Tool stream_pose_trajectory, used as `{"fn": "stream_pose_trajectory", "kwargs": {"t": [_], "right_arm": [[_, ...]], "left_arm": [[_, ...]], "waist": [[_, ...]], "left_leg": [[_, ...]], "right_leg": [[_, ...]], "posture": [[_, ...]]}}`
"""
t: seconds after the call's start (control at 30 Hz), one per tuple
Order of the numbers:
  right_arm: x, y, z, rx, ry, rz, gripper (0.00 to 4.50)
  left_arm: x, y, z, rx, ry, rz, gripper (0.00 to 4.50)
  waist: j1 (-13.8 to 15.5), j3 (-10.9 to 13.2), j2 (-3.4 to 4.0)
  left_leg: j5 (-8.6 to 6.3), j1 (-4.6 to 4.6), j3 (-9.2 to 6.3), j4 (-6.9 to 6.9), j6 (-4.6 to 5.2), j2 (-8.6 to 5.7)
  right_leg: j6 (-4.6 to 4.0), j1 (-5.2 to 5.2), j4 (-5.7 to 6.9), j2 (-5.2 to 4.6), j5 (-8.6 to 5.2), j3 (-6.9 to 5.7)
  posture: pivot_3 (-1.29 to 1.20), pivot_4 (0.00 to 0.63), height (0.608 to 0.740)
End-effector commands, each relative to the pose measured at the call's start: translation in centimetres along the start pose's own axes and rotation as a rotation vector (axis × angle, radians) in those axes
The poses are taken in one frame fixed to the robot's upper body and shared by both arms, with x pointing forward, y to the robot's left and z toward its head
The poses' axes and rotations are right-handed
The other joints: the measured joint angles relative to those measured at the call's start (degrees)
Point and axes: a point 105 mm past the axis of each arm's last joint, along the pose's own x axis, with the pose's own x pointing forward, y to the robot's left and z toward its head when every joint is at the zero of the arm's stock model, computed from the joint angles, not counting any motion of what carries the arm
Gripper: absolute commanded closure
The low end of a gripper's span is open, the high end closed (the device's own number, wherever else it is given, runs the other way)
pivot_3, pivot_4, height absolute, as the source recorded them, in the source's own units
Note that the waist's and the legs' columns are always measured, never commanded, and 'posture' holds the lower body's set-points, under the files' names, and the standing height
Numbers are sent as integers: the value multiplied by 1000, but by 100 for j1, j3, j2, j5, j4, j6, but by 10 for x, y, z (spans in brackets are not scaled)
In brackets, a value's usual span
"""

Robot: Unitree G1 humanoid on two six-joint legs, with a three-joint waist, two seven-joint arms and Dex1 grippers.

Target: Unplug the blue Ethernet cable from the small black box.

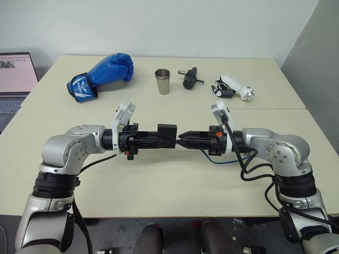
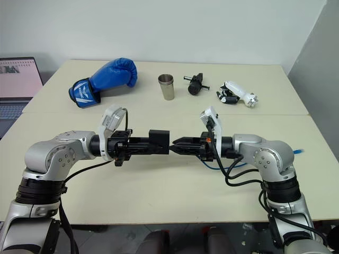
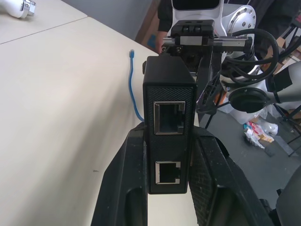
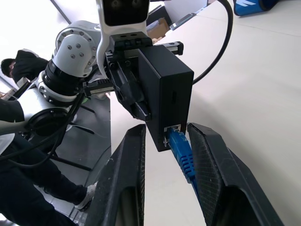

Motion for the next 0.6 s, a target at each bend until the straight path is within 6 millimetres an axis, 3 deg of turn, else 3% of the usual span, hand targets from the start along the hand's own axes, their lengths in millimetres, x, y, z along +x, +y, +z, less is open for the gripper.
{"fn": "stream_pose_trajectory", "kwargs": {"t": [0.03, 0.6], "right_arm": [[1, -1, 3, -40, -9, -12, 3020], [-2, 4, -4, -51, 47, 57, 3020]], "left_arm": [[2, -4, 11, 57, -11, -27, 3719], [3, -4, 10, 62, -8, -27, 3719]], "waist": [[0, 0, 0], [0, 0, 0]], "left_leg": [[0, 0, 0, 0, 0, 0], [0, -1, 0, 0, 0, 0]], "right_leg": [[0, 0, 0, 0, 0, 0], [0, -1, 0, 1, 0, -1]], "posture": [[0, 150, 740], [0, 150, 740]]}}
